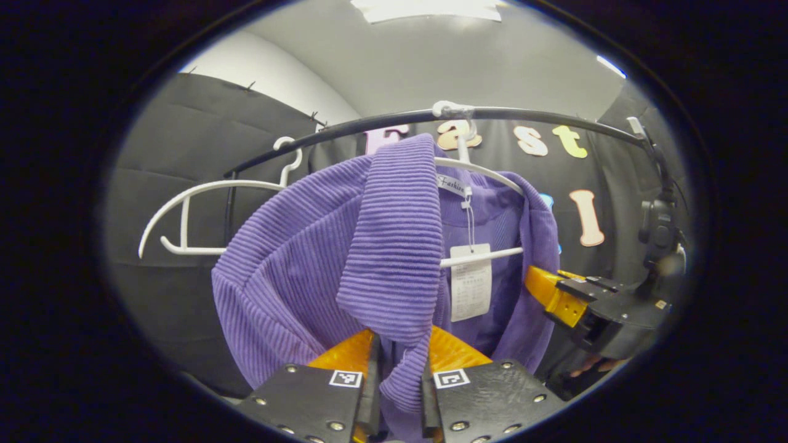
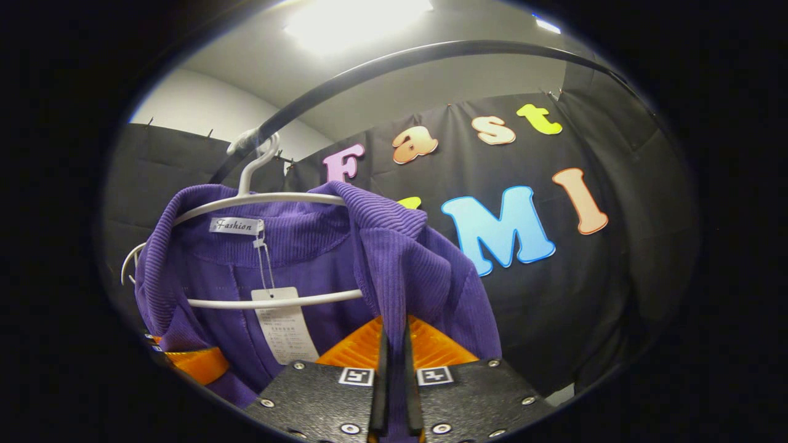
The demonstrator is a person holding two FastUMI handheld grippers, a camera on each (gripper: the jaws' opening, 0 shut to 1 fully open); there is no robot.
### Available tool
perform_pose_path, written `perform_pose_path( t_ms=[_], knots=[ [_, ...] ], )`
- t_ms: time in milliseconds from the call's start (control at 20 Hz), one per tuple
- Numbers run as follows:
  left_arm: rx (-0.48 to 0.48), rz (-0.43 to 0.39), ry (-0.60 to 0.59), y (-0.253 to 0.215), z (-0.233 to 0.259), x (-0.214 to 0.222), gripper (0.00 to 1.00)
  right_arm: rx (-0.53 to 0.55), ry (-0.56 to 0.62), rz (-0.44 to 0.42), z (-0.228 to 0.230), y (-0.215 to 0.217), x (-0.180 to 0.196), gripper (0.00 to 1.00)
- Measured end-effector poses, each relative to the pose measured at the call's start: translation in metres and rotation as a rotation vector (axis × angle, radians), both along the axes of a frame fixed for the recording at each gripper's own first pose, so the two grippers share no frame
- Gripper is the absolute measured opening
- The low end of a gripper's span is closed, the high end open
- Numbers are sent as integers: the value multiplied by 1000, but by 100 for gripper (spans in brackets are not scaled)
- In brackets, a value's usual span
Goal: Grasp the clothes on the hanger with both hands and then place them into the laundry hamper below.
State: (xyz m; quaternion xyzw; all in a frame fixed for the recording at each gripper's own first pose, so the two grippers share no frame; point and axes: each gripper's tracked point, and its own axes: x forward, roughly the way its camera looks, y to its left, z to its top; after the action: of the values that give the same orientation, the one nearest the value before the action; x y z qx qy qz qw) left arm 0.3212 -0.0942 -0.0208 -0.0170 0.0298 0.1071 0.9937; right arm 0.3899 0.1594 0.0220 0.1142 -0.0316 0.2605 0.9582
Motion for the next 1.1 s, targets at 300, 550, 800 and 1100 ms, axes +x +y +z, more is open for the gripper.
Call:
perform_pose_path(
  t_ms=[300, 550, 800, 1100],
  knots=[
    [7, -47, -44, -7, 28, -15, 7, 47, -129, -61, 48, -27, 4, 3],
    [43, -79, -116, -12, 80, -40, 11, 56, -210, -115, 84, -47, 13, 3],
    [79, -74, -170, -3, 125, -61, 6, 45, -266, -157, 104, -60, 31, 4],
    [88, -16, -187, 50, 150, -63, 11, 19, -292, -196, 108, -69, 53, 4]
  ],
)
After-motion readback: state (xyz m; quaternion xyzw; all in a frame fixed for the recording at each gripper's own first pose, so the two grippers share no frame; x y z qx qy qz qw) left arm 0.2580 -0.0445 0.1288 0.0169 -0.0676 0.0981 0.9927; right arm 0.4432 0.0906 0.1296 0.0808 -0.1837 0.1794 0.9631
